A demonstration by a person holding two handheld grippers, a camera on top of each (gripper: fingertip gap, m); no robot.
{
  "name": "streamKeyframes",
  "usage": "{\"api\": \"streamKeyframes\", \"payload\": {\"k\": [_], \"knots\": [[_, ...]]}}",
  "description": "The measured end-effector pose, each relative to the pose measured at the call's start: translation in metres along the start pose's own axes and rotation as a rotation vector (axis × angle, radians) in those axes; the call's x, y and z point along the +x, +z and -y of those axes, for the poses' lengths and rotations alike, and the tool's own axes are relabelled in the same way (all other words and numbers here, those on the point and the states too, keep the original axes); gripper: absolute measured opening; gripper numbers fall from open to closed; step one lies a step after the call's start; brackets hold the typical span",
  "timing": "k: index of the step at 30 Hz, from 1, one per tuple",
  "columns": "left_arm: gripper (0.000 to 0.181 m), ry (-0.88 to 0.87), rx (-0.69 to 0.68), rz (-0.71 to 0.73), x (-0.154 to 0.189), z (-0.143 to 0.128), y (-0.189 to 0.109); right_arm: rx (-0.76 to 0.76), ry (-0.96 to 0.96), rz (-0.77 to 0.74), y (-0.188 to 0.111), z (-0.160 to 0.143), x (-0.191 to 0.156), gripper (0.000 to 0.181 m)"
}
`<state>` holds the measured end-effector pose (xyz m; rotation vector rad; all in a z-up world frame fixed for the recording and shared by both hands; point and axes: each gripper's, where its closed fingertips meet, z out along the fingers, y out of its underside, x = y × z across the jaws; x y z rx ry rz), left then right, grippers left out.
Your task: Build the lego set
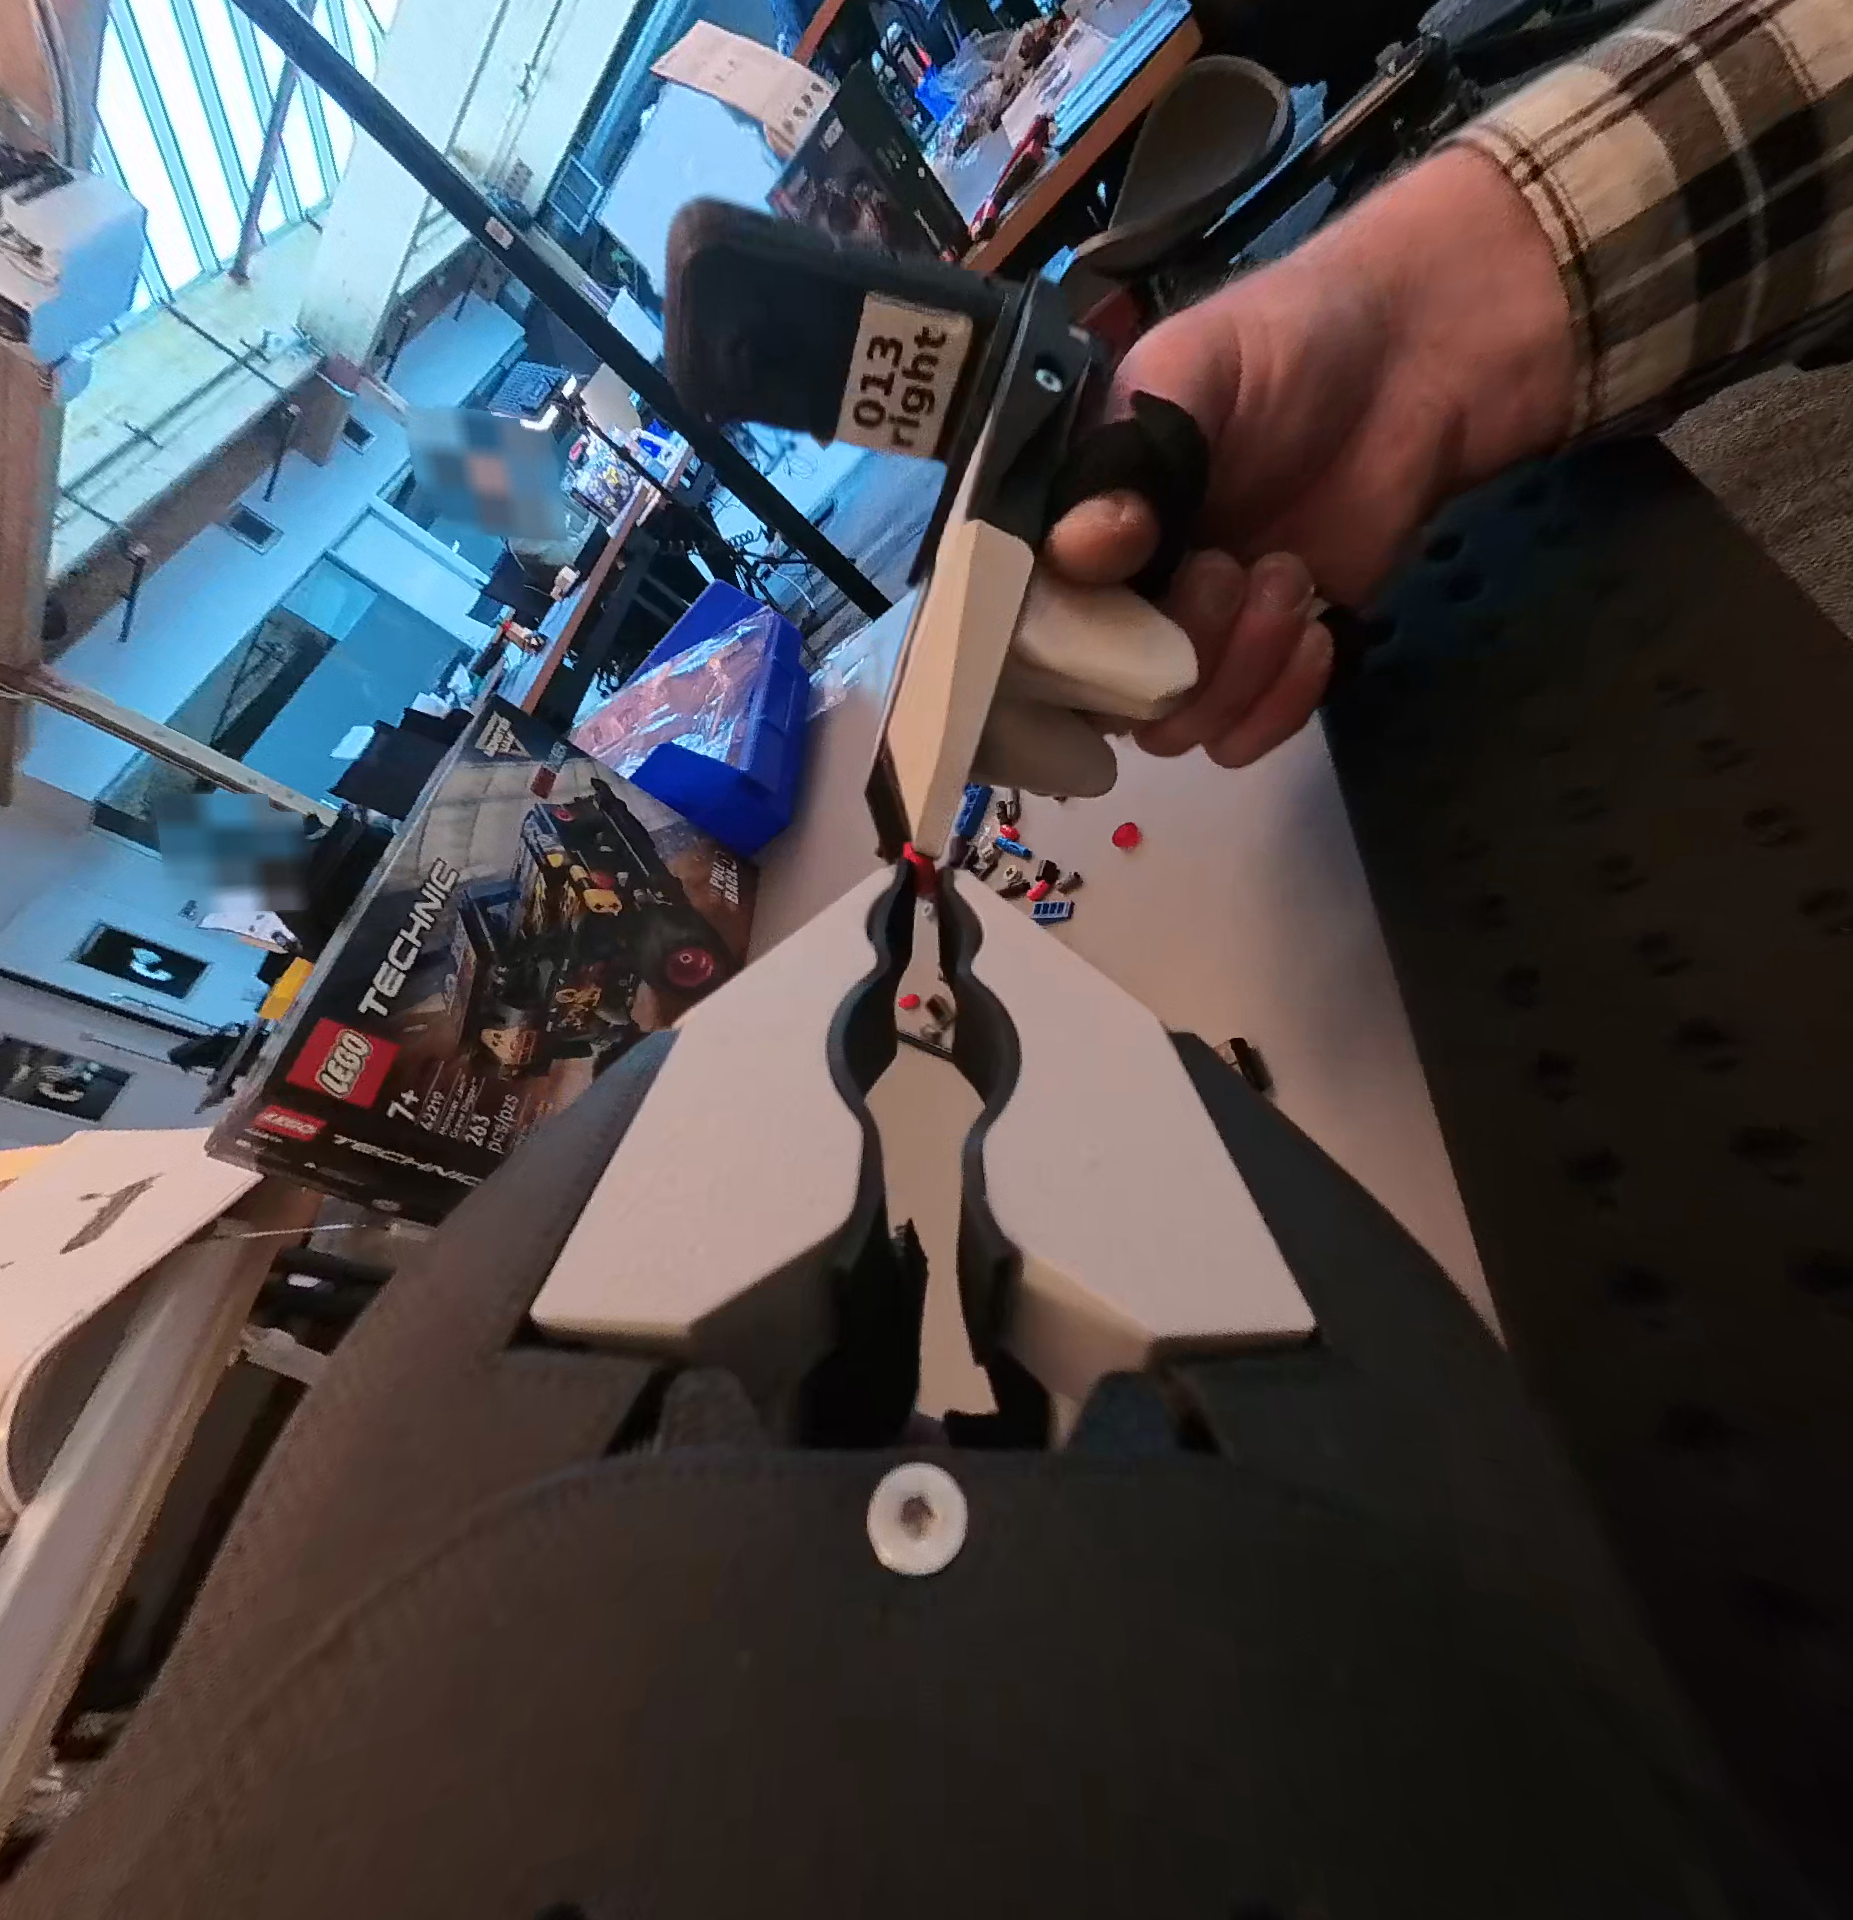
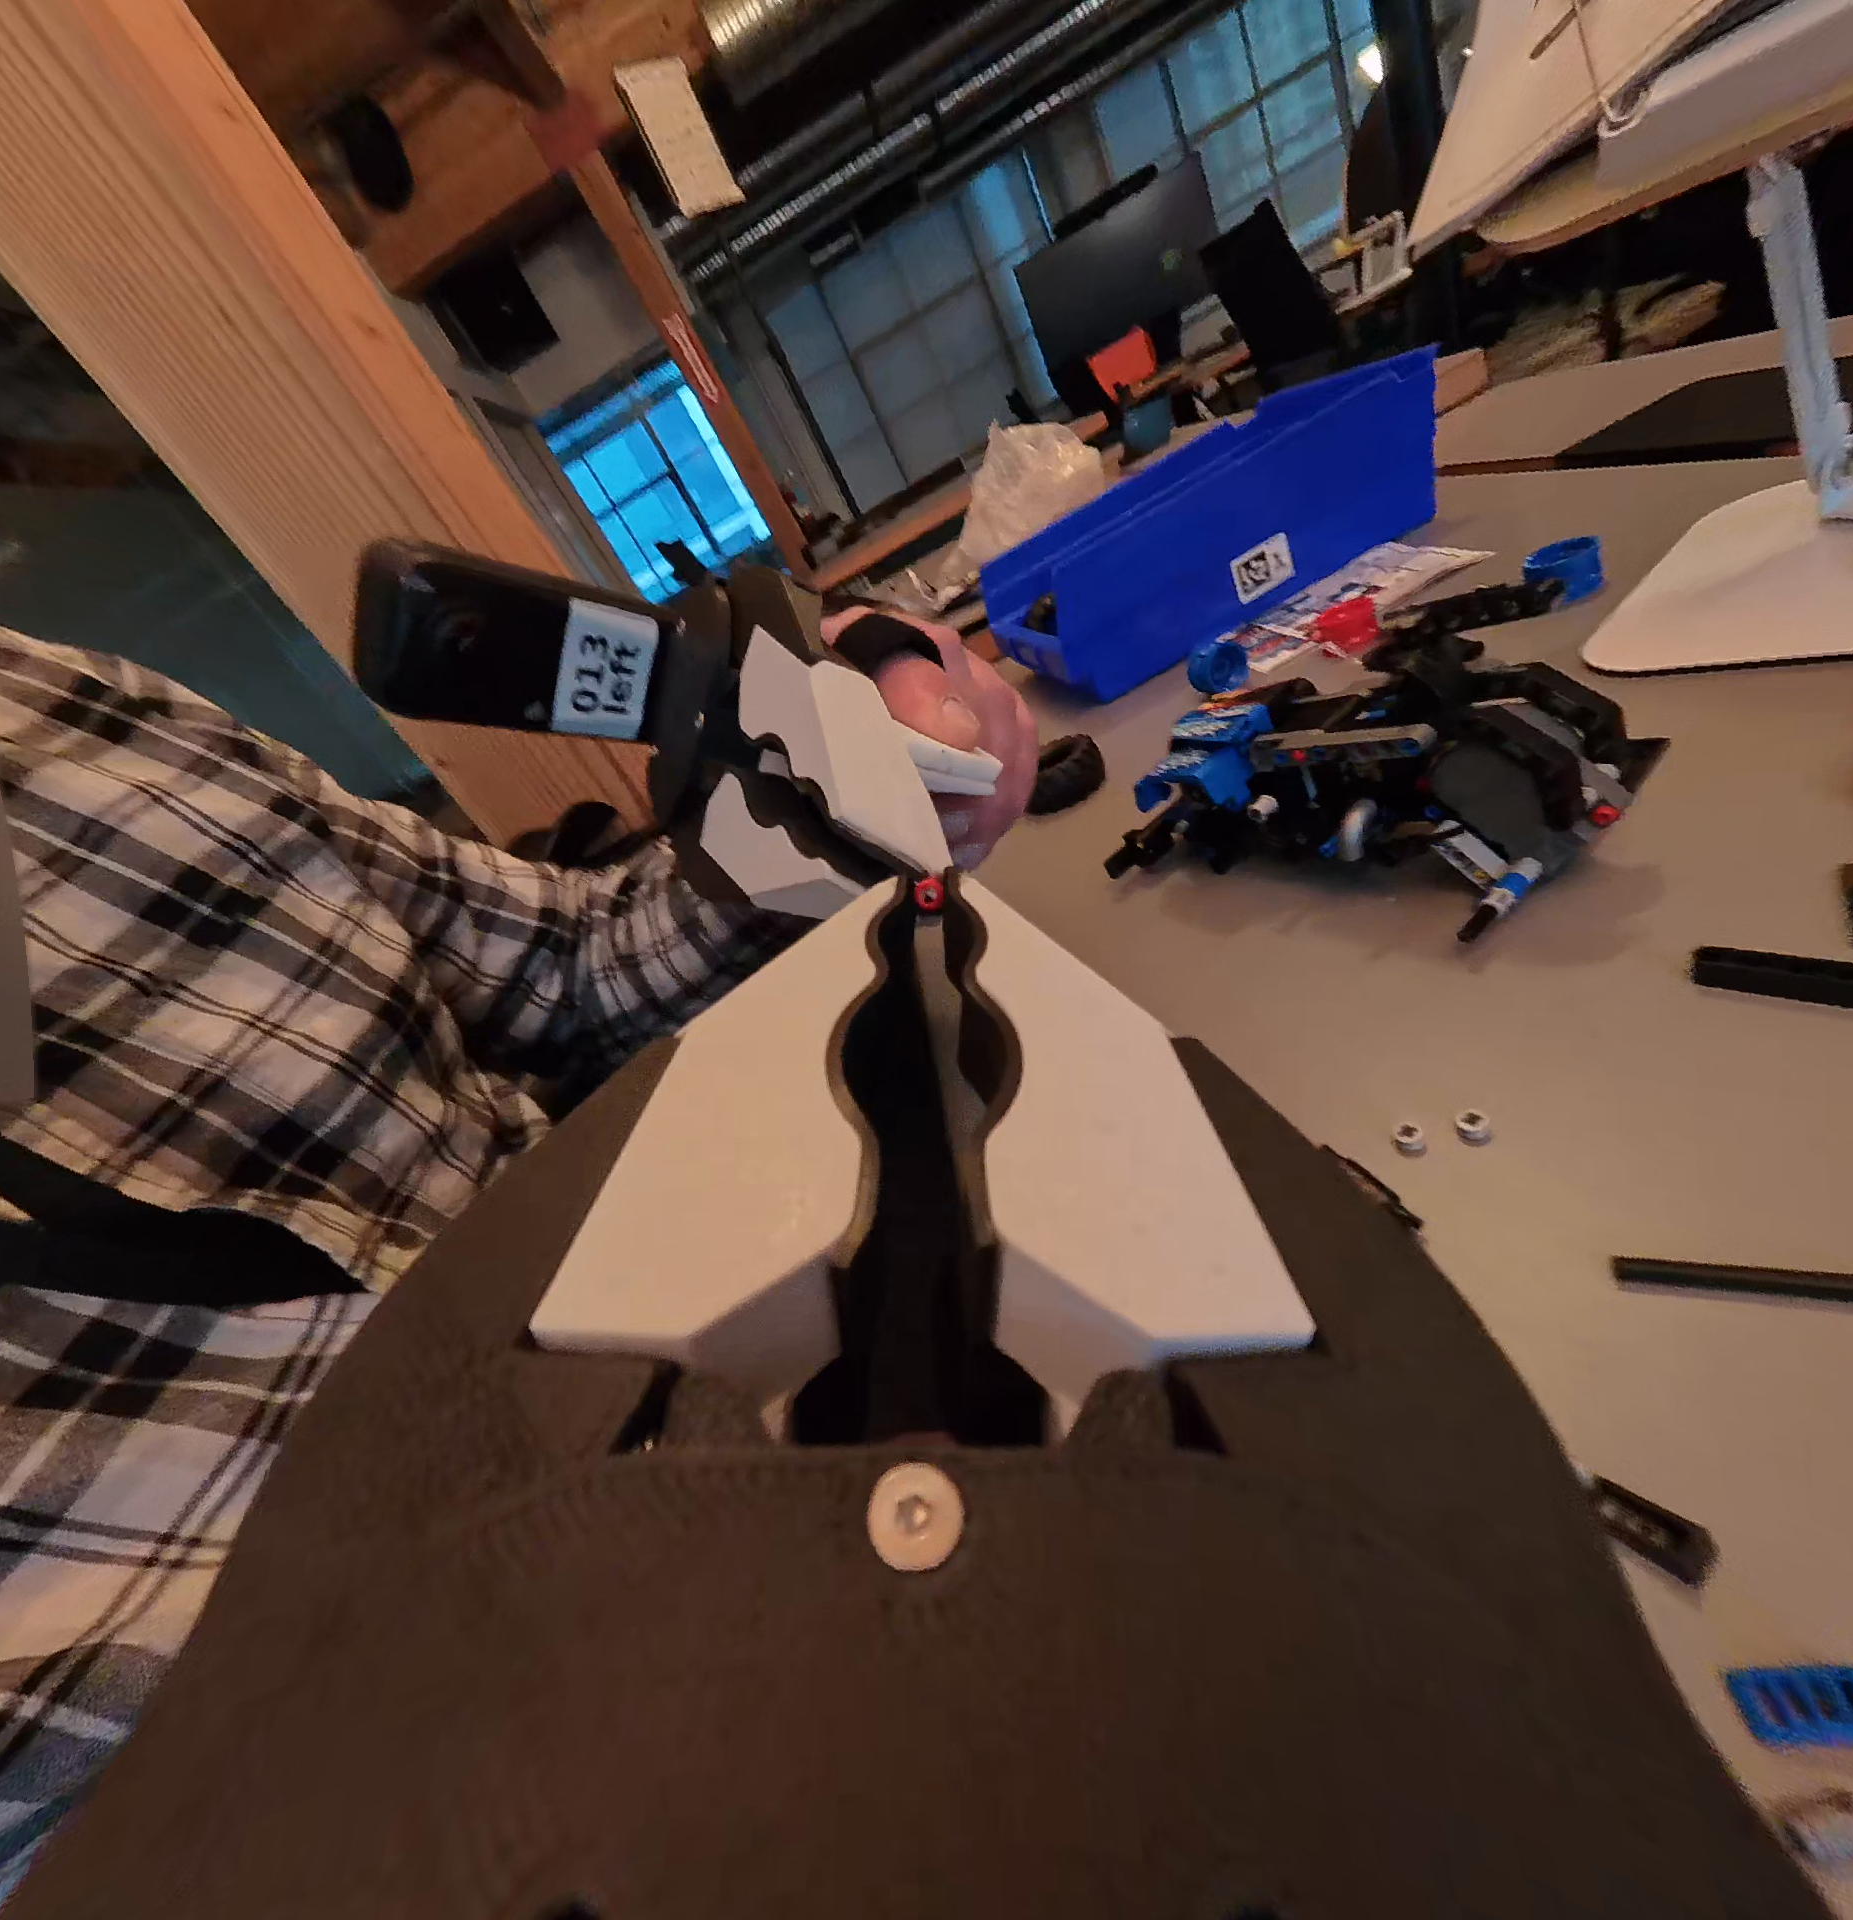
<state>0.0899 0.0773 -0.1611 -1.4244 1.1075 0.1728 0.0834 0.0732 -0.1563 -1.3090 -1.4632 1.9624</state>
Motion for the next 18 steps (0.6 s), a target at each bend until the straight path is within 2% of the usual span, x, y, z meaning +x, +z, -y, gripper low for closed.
{"api": "streamKeyframes", "payload": {"k": [2, 5, 7, 10, 14, 18], "knots": [[0.003, -0.051, -0.040, -0.033, 0.002, -0.007, 0.004, -0.063, -0.057, -0.062, -0.001, -0.006, 0.007, 0.003], [0.011, -0.134, -0.166, -0.138, 0.012, -0.039, 0.010, -0.249, -0.219, -0.217, -0.012, -0.028, 0.031, 0.003], [0.011, -0.196, -0.251, -0.214, 0.021, -0.060, 0.014, -0.343, -0.273, -0.238, -0.016, -0.042, 0.037, 0.003], [0.015, -0.276, -0.305, -0.294, 0.035, -0.079, 0.025, -0.499, -0.386, -0.241, -0.016, -0.068, 0.043, 0.003], [0.016, -0.342, -0.366, -0.371, 0.051, -0.098, 0.038, -0.638, -0.467, -0.251, -0.012, -0.092, 0.051, 0.003], [0.012, -0.382, -0.382, -0.386, 0.056, -0.107, 0.046, -0.756, -0.543, -0.271, -0.012, -0.106, 0.059, 0.003]]}}
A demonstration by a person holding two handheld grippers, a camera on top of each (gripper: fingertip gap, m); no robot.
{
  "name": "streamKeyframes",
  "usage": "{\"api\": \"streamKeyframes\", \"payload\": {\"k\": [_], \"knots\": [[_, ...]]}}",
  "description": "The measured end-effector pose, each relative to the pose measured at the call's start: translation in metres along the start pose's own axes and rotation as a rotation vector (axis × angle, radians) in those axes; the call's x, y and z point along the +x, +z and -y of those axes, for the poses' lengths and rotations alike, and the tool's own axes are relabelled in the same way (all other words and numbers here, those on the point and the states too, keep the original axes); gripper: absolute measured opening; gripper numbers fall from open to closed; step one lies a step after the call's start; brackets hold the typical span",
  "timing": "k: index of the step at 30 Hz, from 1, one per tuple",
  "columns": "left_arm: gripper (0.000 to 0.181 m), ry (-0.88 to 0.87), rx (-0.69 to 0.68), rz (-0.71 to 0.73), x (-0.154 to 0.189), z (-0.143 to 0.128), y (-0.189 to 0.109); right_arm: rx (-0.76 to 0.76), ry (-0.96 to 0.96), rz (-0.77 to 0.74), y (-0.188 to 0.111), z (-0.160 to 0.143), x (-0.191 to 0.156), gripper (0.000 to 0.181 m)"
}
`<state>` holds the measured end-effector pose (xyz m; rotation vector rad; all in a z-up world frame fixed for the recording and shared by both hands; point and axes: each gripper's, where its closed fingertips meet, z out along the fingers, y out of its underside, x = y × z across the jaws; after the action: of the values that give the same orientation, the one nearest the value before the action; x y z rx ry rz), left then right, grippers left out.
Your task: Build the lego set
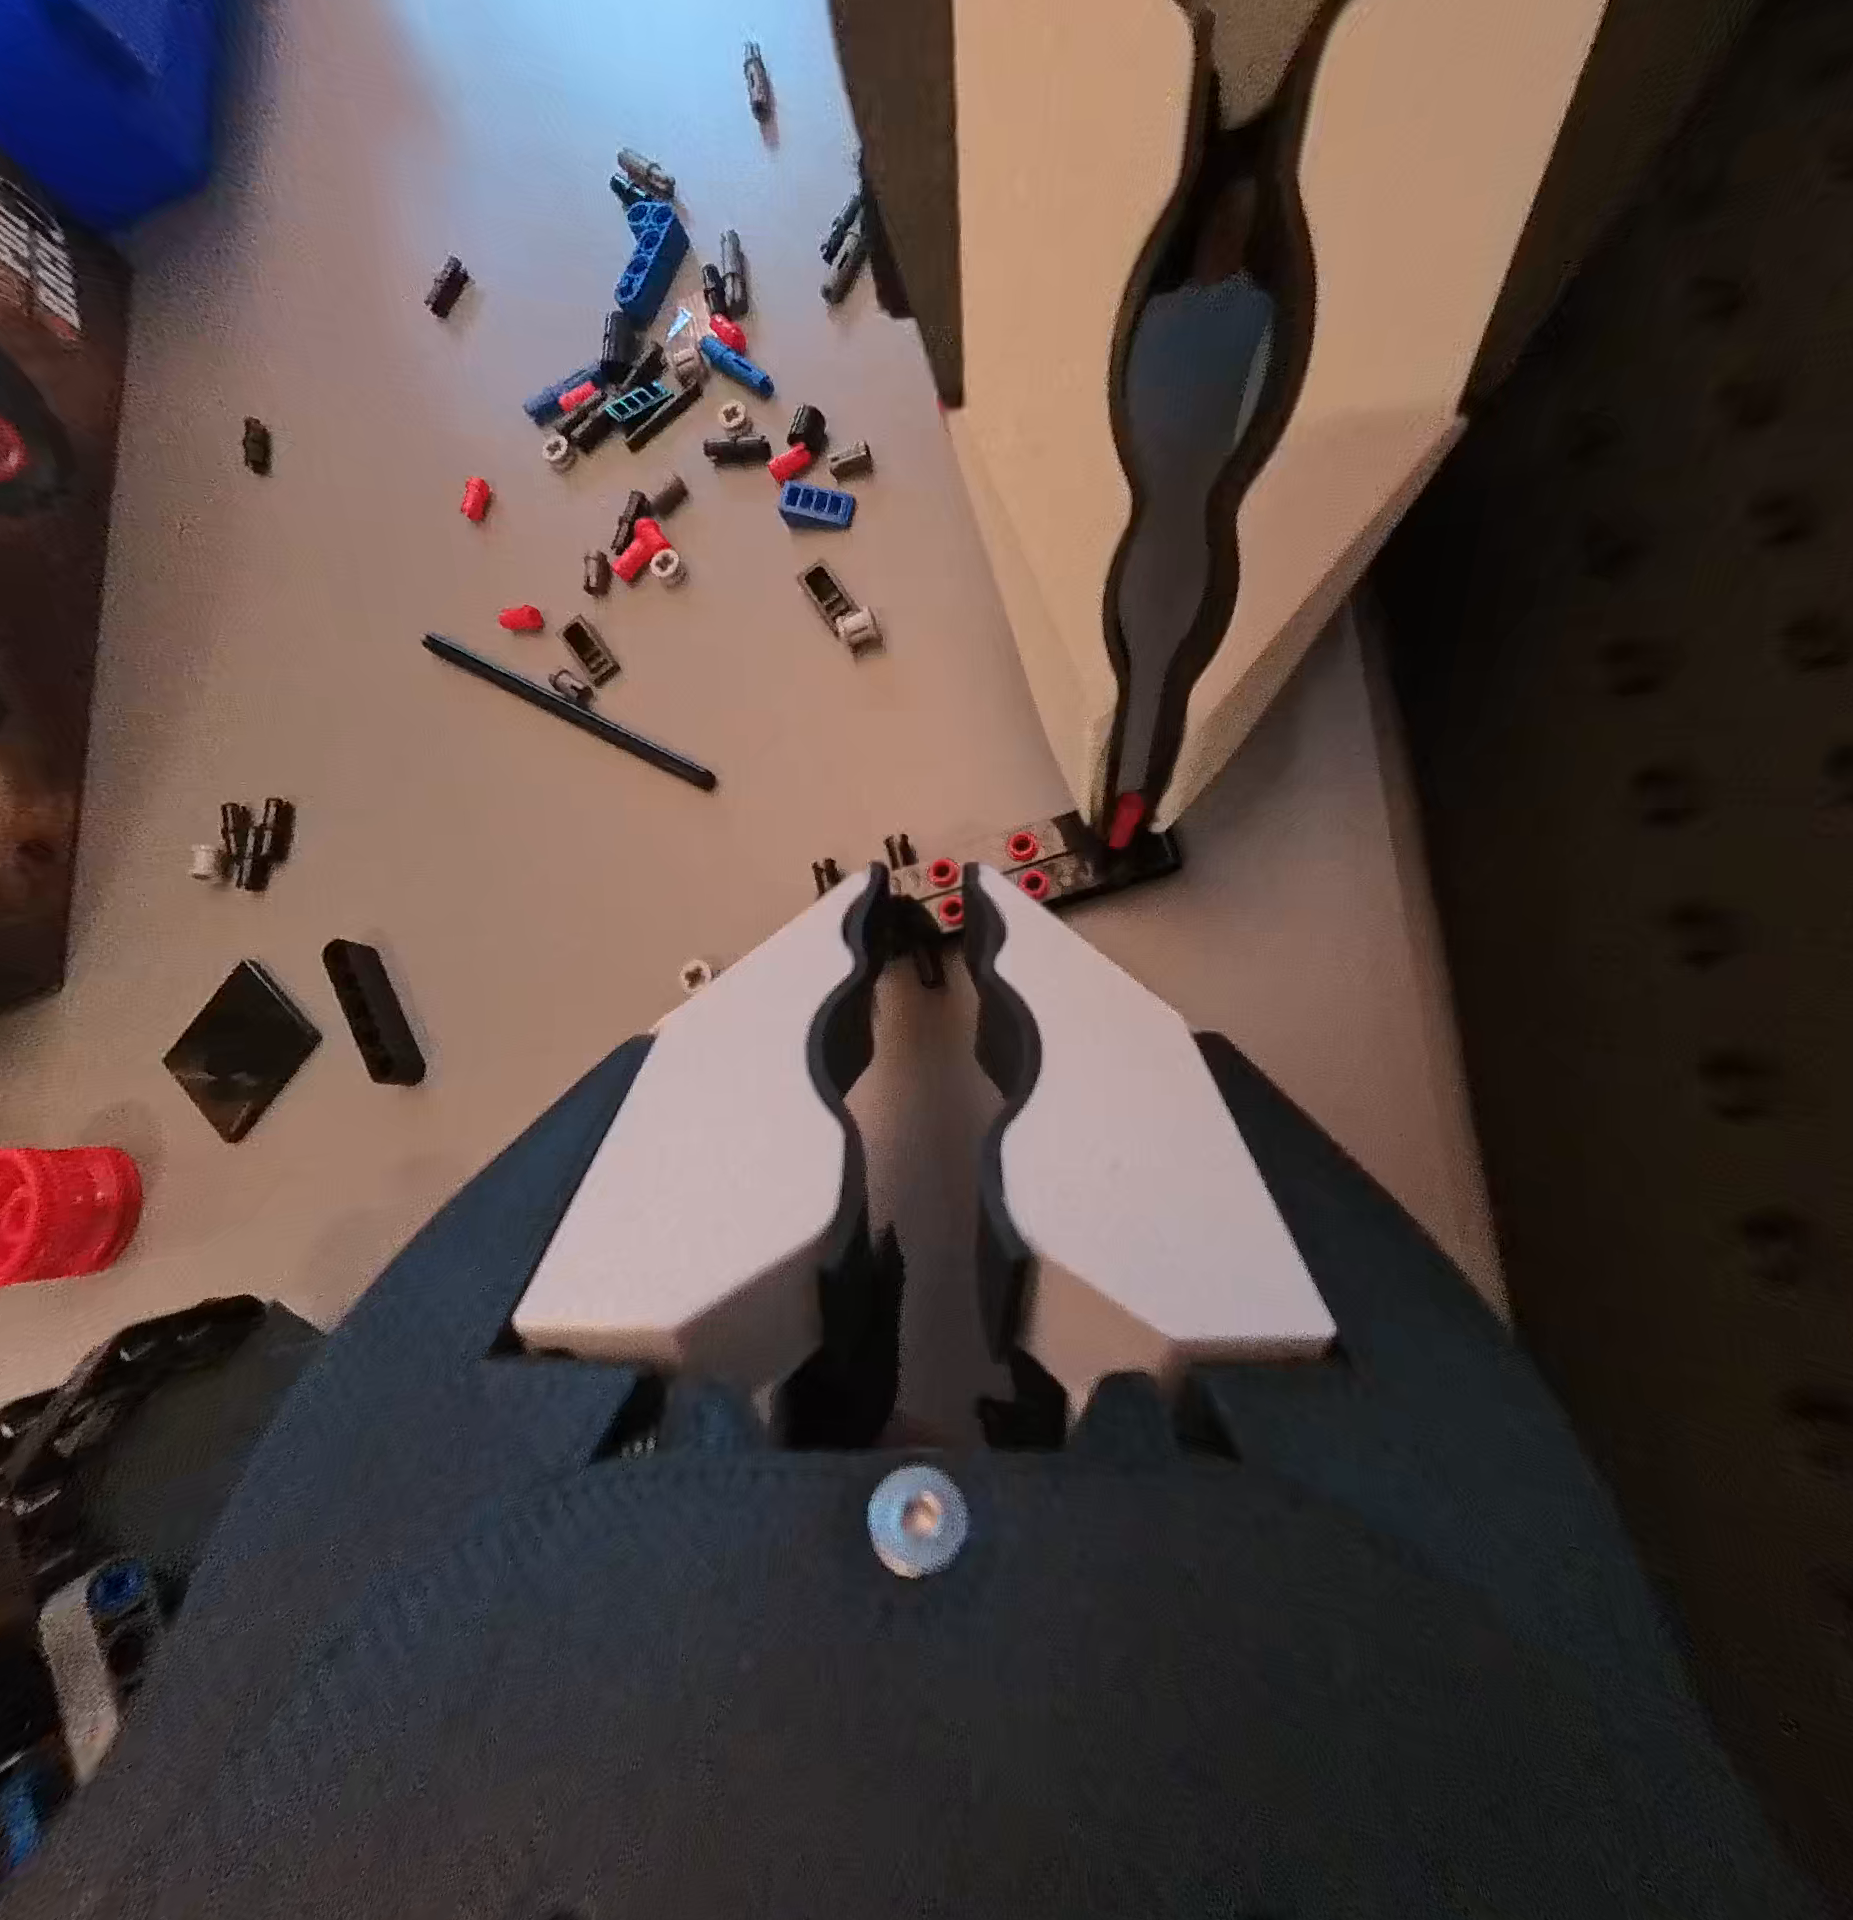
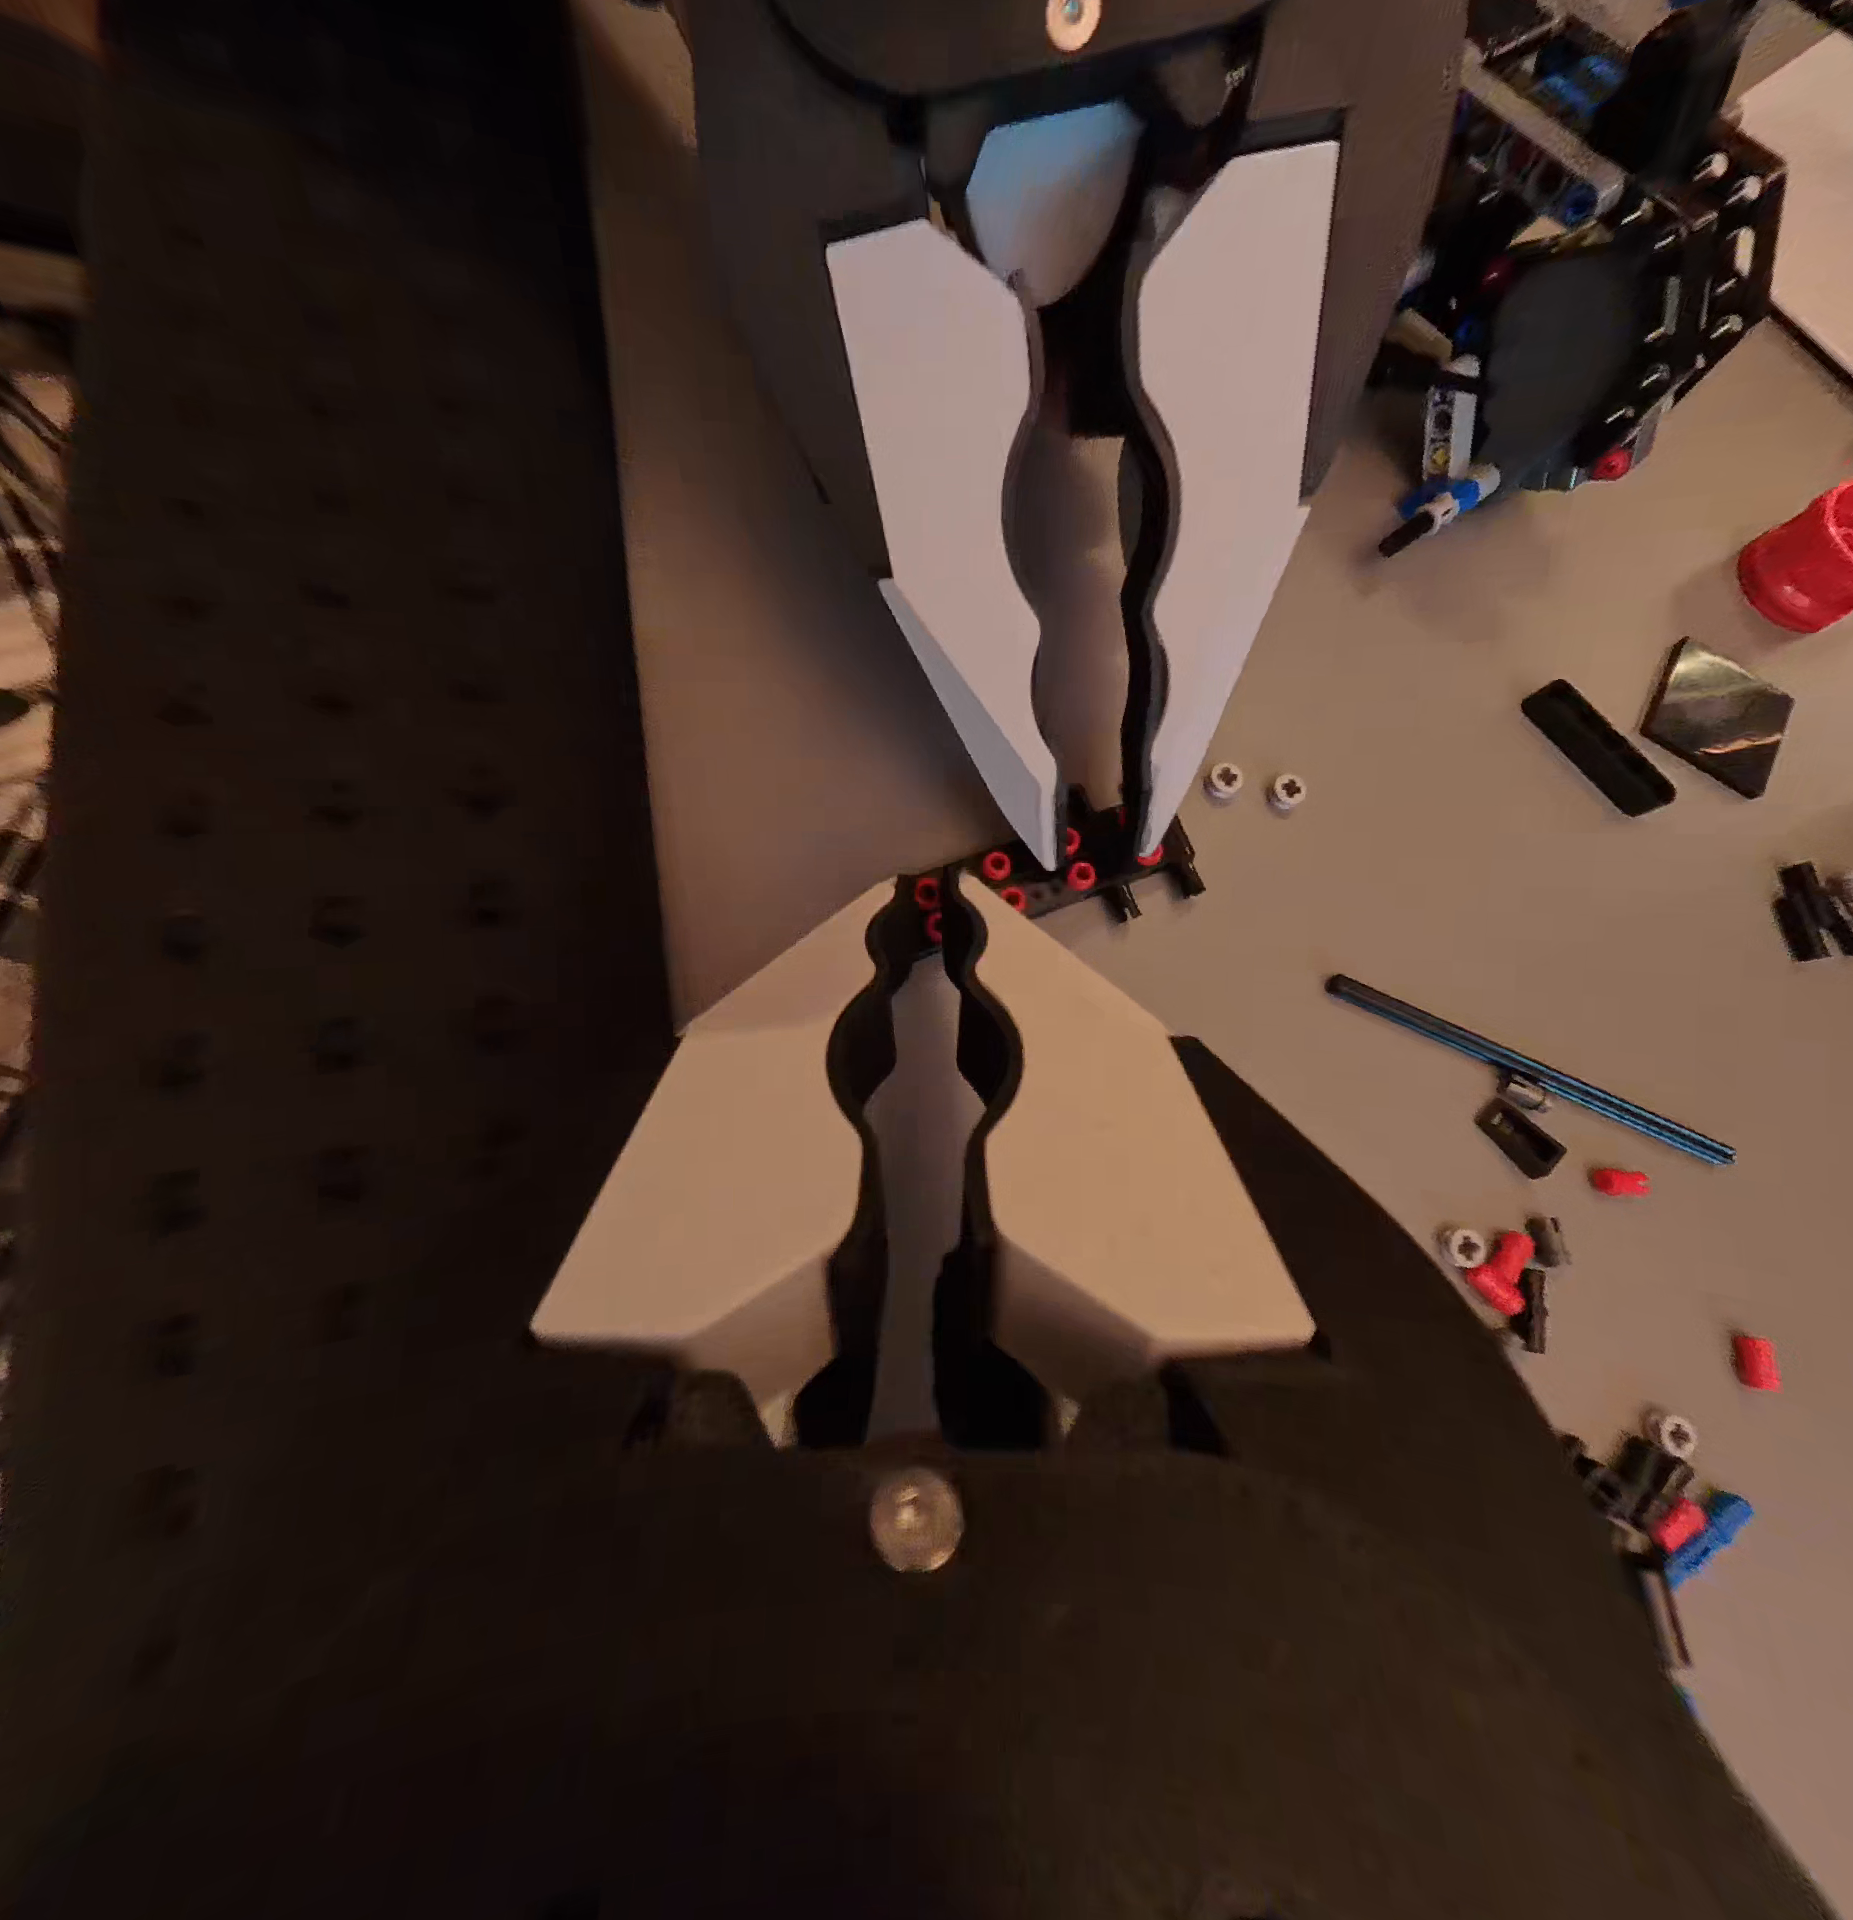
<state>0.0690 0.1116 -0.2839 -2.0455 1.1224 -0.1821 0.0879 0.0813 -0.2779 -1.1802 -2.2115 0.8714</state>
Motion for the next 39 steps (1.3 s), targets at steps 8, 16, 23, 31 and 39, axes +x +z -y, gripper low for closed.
{"api": "streamKeyframes", "payload": {"k": [8, 16, 23, 31, 39], "knots": [[0.000, -0.013, 0.013, -0.008, 0.0017, 0.0007, 0.0038, -0.062, -0.058, -0.018, 0.0030, -0.0052, 0.0026, 0.003], [0.000, -0.029, 0.019, -0.009, 0.0018, 0.0017, 0.0050, -0.125, -0.141, 0.016, 0.0041, -0.0048, 0.0011, 0.003], [0.000, -0.040, 0.029, -0.012, 0.0018, 0.0017, 0.0050, -0.115, -0.155, 0.032, 0.0039, -0.0048, -0.0014, 0.003], [0.000, -0.042, 0.029, -0.011, 0.0018, 0.0017, 0.0049, -0.144, -0.134, 0.062, 0.0044, -0.0067, -0.0016, 0.003], [0.000, -0.050, 0.040, -0.026, 0.0035, 0.0029, 0.0055, -0.256, -0.129, 0.171, 0.0024, -0.0094, -0.0035, 0.003]]}}
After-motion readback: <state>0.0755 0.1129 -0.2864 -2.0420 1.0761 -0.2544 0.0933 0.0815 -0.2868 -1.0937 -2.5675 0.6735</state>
